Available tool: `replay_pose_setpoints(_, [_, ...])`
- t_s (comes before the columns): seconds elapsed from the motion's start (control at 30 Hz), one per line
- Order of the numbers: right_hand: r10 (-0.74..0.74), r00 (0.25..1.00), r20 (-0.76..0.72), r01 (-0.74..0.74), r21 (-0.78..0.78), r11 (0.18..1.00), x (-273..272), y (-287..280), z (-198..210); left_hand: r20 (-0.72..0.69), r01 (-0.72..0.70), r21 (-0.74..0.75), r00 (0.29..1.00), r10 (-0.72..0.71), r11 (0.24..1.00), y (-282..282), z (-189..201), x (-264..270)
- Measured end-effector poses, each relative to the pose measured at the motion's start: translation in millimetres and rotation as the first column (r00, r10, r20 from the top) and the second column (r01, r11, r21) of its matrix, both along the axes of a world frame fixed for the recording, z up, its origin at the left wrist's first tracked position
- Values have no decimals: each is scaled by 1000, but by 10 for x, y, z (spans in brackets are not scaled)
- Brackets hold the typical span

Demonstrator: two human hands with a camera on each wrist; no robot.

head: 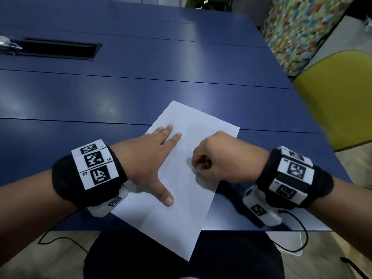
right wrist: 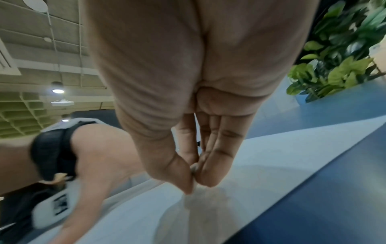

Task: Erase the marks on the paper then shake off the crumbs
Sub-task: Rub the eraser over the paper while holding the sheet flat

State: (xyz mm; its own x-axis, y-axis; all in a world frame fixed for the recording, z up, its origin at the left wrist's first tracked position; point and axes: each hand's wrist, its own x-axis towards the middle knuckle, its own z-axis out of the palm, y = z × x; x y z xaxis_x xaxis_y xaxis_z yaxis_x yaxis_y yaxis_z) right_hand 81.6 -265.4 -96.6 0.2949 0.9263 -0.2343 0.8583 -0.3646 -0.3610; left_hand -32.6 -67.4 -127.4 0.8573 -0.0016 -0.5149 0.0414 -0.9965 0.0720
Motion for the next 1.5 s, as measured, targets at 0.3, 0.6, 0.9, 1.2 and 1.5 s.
replay_pose_setpoints(0.3, [9, 999, 38, -10, 14, 1000, 4, 93, -8, 19, -1, 3, 1000, 1, 1000, 13, -4, 2])
replay_pose_setpoints(0.6, [-13, 998, 64, 11, 28, 1000, 40, 173, -33, 27, 7, 19, 1000, -8, 1000, 22, -17, 2])
replay_pose_setpoints(0.9, [-98, 994, 49, 97, 38, 995, 81, 220, -104, 14, 13, 44, 1000, -13, 999, -11, 11, 1])
replay_pose_setpoints(1.2, [-67, 996, 54, 66, 27, 997, 30, 195, -116, 20, 7, 27, 1000, -7, 1000, 10, -13, 0])
replay_pose_setpoints(1.5, [-35, 997, 72, 31, 61, 998, 73, 207, -88, 24, 8, 25, 1000, -8, 1000, 15, -18, 4])
